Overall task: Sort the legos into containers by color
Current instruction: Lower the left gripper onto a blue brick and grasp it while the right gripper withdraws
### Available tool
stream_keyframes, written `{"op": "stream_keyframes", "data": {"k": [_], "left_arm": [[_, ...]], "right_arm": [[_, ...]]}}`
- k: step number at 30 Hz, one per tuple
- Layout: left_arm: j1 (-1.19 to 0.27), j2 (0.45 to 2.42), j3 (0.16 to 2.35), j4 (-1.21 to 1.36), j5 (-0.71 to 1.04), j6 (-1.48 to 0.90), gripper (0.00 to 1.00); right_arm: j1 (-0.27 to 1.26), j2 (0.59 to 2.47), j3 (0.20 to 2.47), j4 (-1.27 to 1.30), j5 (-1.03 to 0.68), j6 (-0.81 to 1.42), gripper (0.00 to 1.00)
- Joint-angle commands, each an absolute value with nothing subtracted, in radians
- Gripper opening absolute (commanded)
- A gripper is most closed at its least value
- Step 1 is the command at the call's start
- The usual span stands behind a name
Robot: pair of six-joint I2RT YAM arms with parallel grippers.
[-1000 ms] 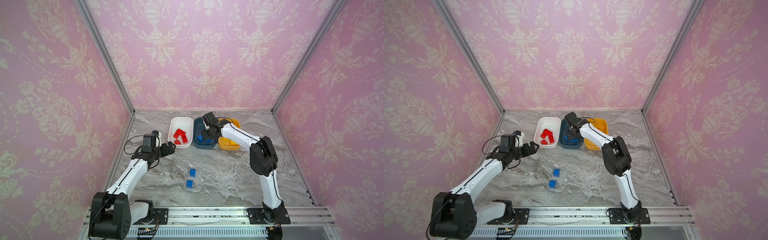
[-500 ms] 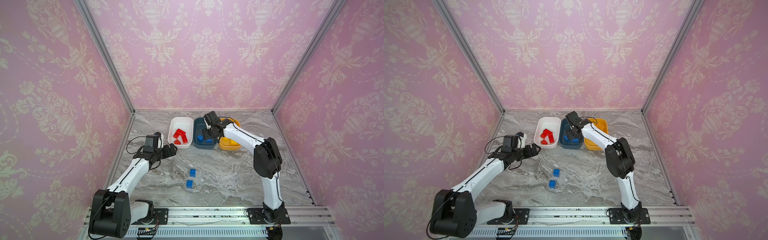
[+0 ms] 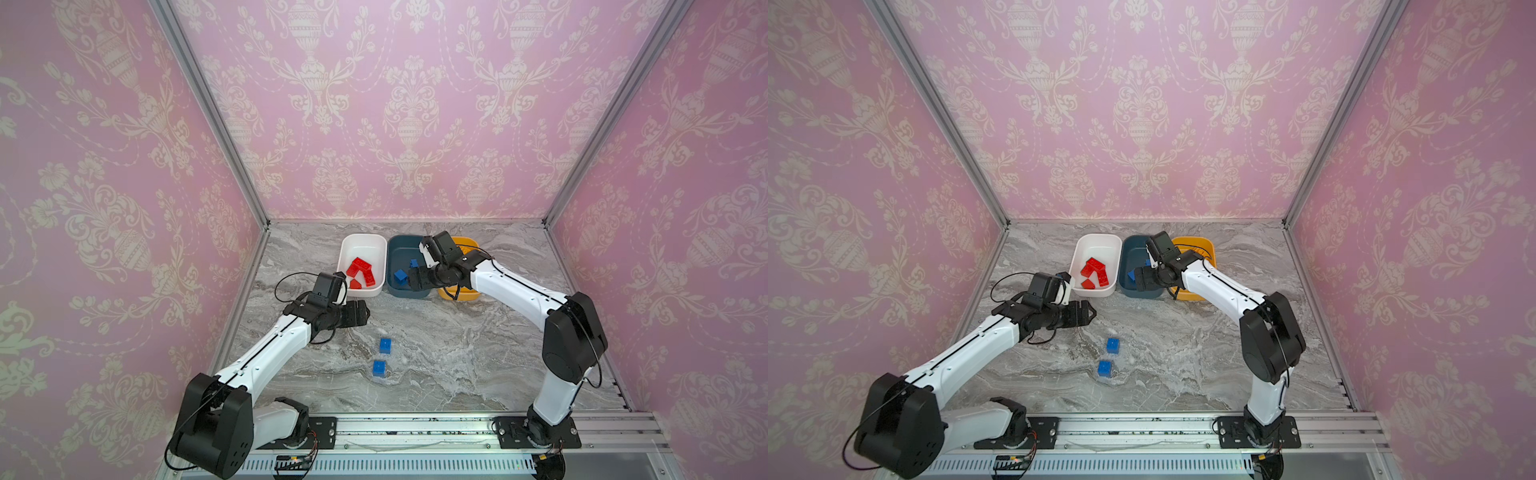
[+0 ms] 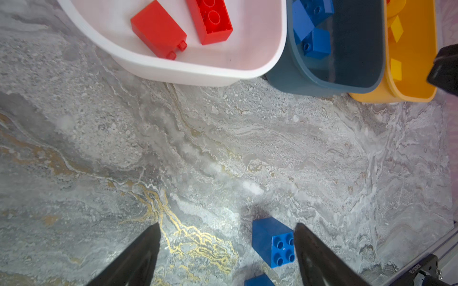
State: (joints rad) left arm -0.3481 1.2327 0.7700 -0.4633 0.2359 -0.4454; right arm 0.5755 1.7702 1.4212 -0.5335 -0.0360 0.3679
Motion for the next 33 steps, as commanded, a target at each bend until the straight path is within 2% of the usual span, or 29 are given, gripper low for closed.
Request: {"op": "stream_keyframes", "data": {"k": [1,16,29,33], "left_arm": [[-0.408,1.228,0.798,-0.556,0.161,-0.492,0.84],[-0.710,1.399,0.927,-0.751,0.022,-0.582,0.76],[-0.781,1.611,1.051,-0.741,-0.007,-0.539,0.72],[-0.789,1.656,1.059,-0.733,-0.001,-0.541,0.68]], "right_arm": [[0.569,1.691,1.340,-0.496,-0.107,0.419,0.99],[0.563,1.510,1.134,-0.493,-0.108,0.456,1.00],[0.533,1.453,1.075,-0.479,-0.109,0.465,1.00],[0.521,1.440,1.062,-0.473,-0.115,0.466,1.00]]}}
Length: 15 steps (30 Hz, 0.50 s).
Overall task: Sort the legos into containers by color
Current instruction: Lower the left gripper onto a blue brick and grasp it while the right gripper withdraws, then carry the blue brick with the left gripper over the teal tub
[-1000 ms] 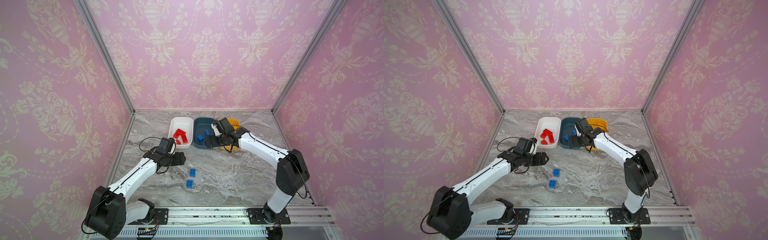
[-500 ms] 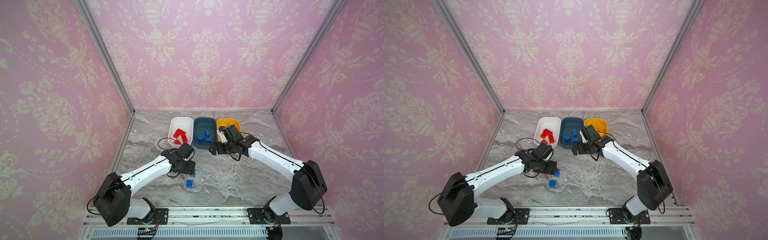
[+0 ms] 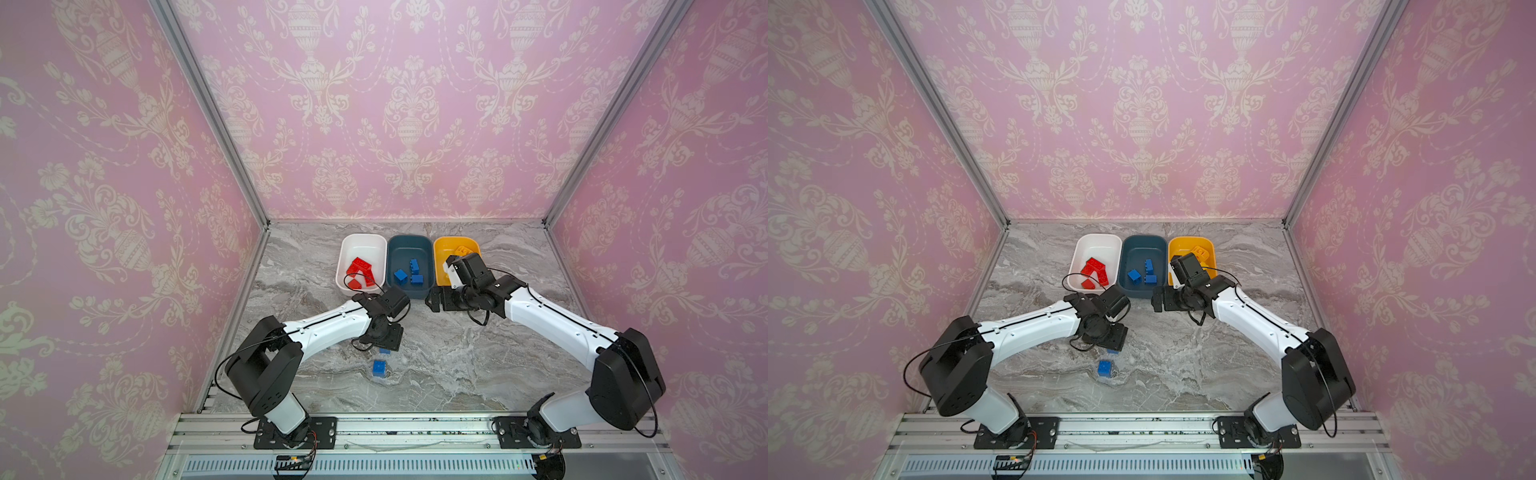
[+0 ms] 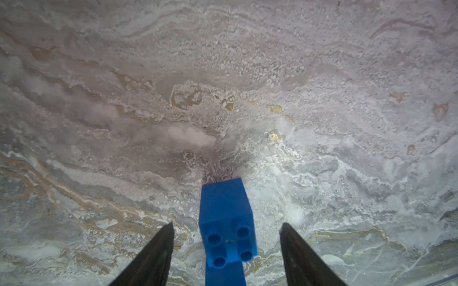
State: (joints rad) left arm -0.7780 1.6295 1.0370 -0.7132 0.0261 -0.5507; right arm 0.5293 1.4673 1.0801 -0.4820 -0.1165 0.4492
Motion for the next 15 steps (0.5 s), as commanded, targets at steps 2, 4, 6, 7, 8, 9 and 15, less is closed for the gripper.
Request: {"op": "stream_keyframes", "data": {"k": [2,4,6,7,8,9,15], "left_arm": [[-0.794,1.674,1.063,-0.730,-0.002,-0.543,0.65],[-0.796,1.688,1.066,-0.726,0.000,-0.546,0.61],[-0.798,1.698,1.066,-0.720,-0.001,-0.547,0.57],[-0.798,1.704,1.068,-0.719,-0.001,-0.546,0.54],[-0.798,1.708,1.069,-0.719,-0.002,-0.546,0.51],[-0.799,1.710,1.071,-0.721,-0.004,-0.546,0.47],[-0.799,1.704,1.086,-0.732,-0.023,-0.541,0.30]], "right_arm": [[0.515,1.439,1.058,-0.472,-0.117,0.465,1.00],[0.510,1.437,1.053,-0.469,-0.117,0.465,1.00],[0.506,1.436,1.051,-0.467,-0.124,0.465,1.00],[0.504,1.435,1.051,-0.466,-0.126,0.465,1.00],[0.502,1.433,1.050,-0.465,-0.126,0.464,1.00],[0.501,1.433,1.049,-0.466,-0.128,0.465,1.00],[0.494,1.431,1.043,-0.461,-0.133,0.468,1.00]]}}
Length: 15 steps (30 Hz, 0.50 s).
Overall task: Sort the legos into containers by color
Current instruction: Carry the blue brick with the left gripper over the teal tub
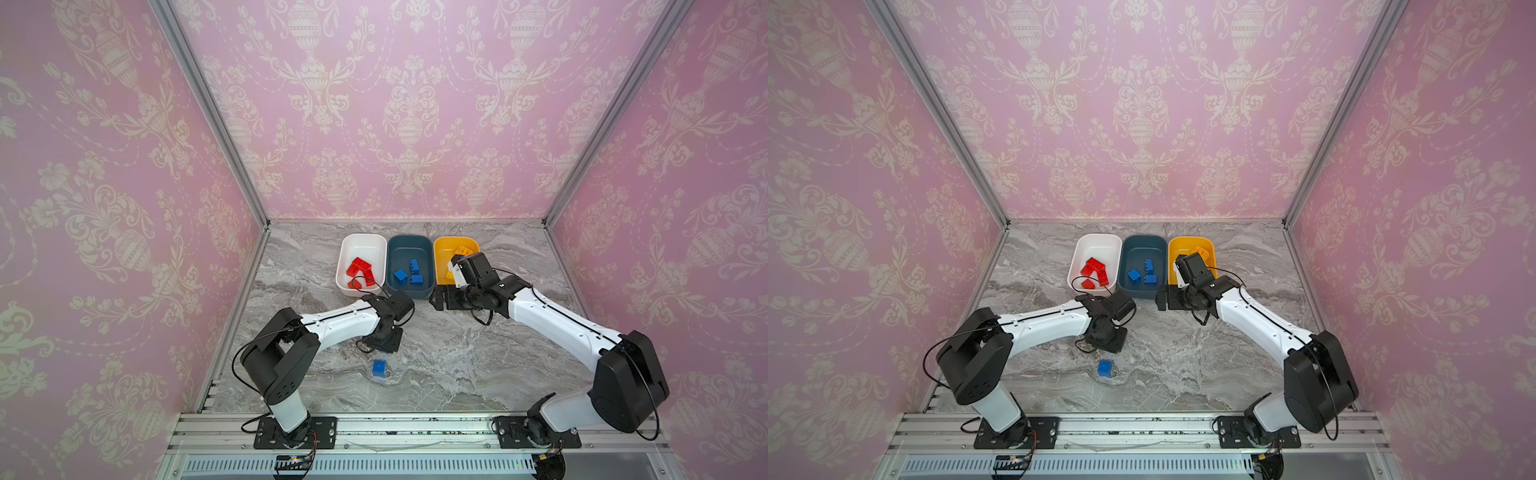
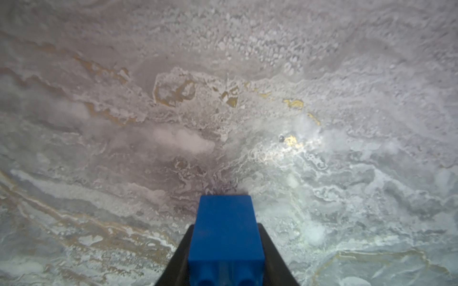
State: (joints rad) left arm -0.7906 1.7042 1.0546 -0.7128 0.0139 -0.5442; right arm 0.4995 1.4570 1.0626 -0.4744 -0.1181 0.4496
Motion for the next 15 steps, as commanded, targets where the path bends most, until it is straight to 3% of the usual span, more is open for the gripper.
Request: {"op": "stream_keyframes", "data": {"k": [1,10,15], "left_arm": [[-0.800,1.702,1.091,-0.736,-0.026,-0.540,0.29],[-0.785,1.640,1.204,-0.783,-0.162,-0.453,0.27],[-0.718,1.700,1.351,-0.731,-0.206,-0.329,0.27]], "right_arm": [[0.494,1.431,1.042,-0.461,-0.134,0.469,1.00],[0.491,1.414,1.022,-0.455,-0.133,0.480,1.00],[0.492,1.402,1.011,-0.448,-0.137,0.489,1.00]]}}
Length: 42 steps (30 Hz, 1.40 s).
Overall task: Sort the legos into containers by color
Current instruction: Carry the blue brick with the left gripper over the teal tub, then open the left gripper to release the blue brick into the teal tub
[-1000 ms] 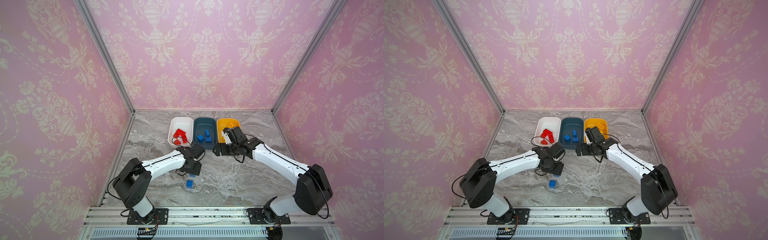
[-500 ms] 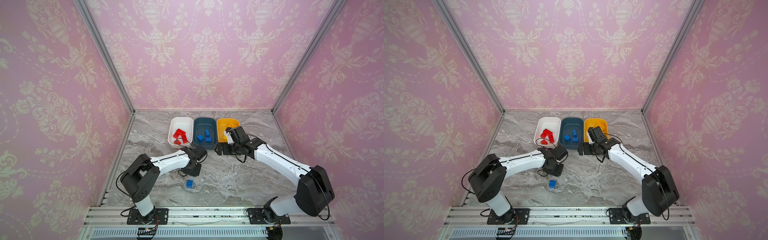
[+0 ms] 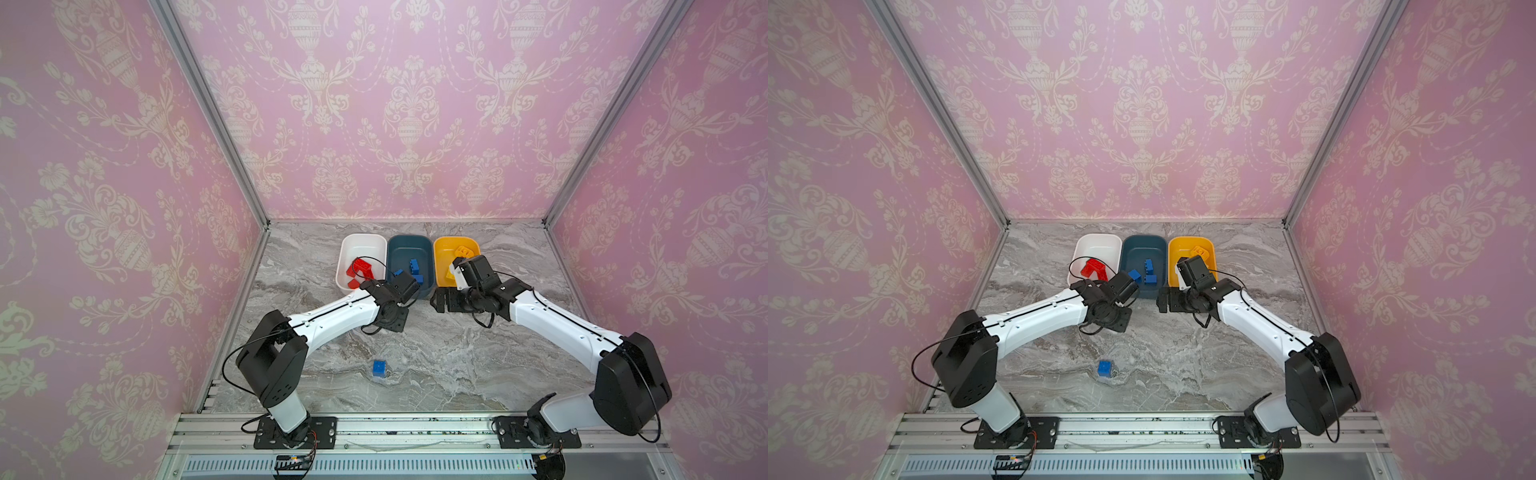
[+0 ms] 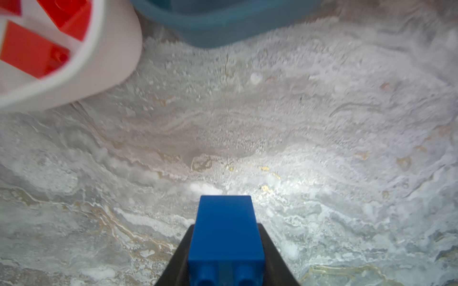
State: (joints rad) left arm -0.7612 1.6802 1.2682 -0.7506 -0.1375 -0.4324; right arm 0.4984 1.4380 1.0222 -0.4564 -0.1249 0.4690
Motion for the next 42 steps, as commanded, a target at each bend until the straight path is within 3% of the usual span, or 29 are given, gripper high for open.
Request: {"op": "stream_keyframes", "data": {"k": [1,13,21,24,27,30,42], "left_arm": [[-0.705,1.721,1.391,-0.718,-0.211,-0.301,0.27],[-0.579,2.051,1.783,-0.566,-0.143,-0.135,0.24],[-0.536,2.218,1.922,-0.548,-0.120,-0.127,0.27],[-0.532,2.244,1.945,-0.554,-0.116,-0.126,0.35],[-0.531,2.244,1.948,-0.549,-0.119,-0.122,0.58],[-0.531,2.238,1.945,-0.550,-0.115,-0.122,0.72],[-0.531,2.171,1.893,-0.555,-0.086,-0.151,0.78]], "right_arm": [[0.492,1.399,1.010,-0.448,-0.136,0.491,1.00],[0.491,1.366,1.004,-0.448,-0.139,0.512,1.00],[0.491,1.364,1.012,-0.455,-0.141,0.515,1.00],[0.490,1.365,1.014,-0.455,-0.143,0.518,1.00],[0.492,1.368,1.012,-0.454,-0.143,0.521,1.00],[0.491,1.371,1.012,-0.450,-0.144,0.523,1.00],[0.491,1.384,1.016,-0.449,-0.148,0.523,1.00]]}}
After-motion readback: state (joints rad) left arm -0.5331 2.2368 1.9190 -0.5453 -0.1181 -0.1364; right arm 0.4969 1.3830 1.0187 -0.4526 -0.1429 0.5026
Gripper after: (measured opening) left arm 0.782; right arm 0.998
